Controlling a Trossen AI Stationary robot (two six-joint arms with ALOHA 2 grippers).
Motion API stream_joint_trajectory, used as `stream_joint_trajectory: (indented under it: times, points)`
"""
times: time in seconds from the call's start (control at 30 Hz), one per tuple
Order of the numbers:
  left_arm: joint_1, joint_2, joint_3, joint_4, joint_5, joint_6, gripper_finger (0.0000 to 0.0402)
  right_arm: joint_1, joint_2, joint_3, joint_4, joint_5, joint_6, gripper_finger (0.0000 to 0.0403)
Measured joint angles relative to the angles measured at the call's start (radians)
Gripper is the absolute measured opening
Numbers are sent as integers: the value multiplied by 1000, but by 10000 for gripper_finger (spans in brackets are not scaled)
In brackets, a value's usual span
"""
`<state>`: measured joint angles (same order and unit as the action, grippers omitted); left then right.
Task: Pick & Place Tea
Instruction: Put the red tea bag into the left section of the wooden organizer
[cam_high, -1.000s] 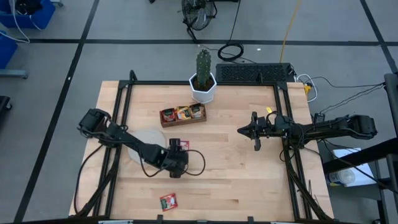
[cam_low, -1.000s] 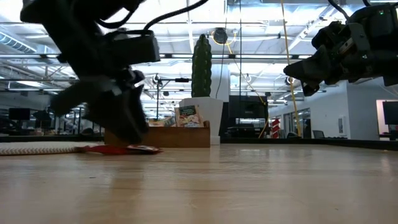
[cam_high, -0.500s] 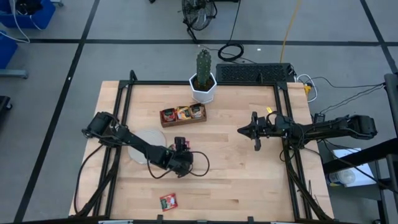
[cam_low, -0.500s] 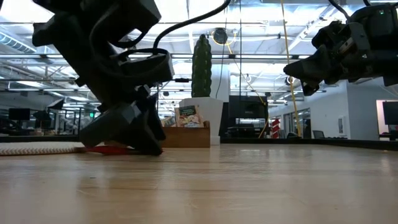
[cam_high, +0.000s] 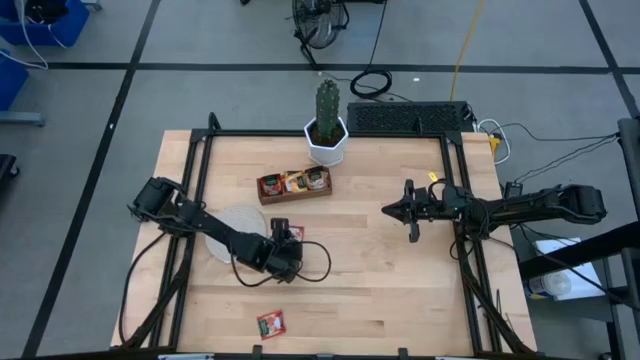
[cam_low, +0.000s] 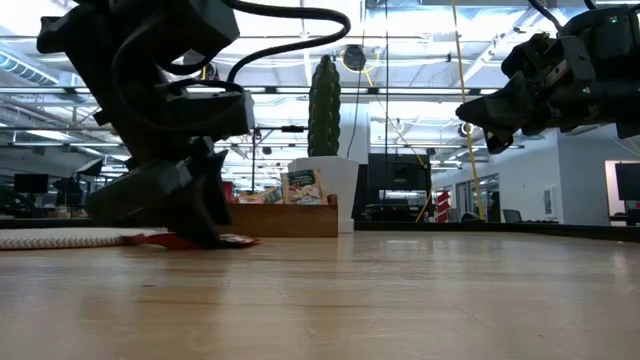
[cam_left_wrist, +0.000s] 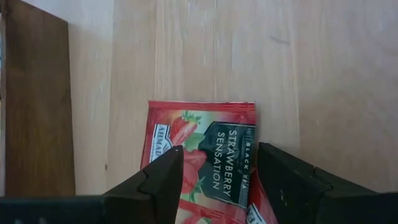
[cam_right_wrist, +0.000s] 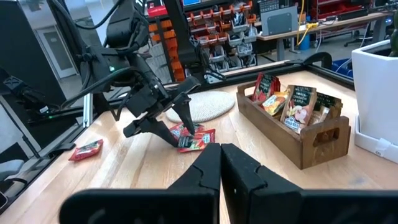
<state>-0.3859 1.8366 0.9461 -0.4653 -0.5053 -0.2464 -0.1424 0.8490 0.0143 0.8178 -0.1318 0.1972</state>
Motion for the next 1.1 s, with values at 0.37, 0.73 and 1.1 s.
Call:
stream_joint_trajectory:
  times: [0.37, 0.73, 1.1]
  points:
    - [46, 2, -3, 8, -64, 8, 209, 0, 0, 0, 0, 0, 0, 0]
    - [100, 2, -3, 29, 1, 7, 102, 0, 0, 0, 0, 0, 0, 0]
    - [101, 4, 35, -32, 30, 18, 3, 0, 0, 0, 0, 0, 0, 0]
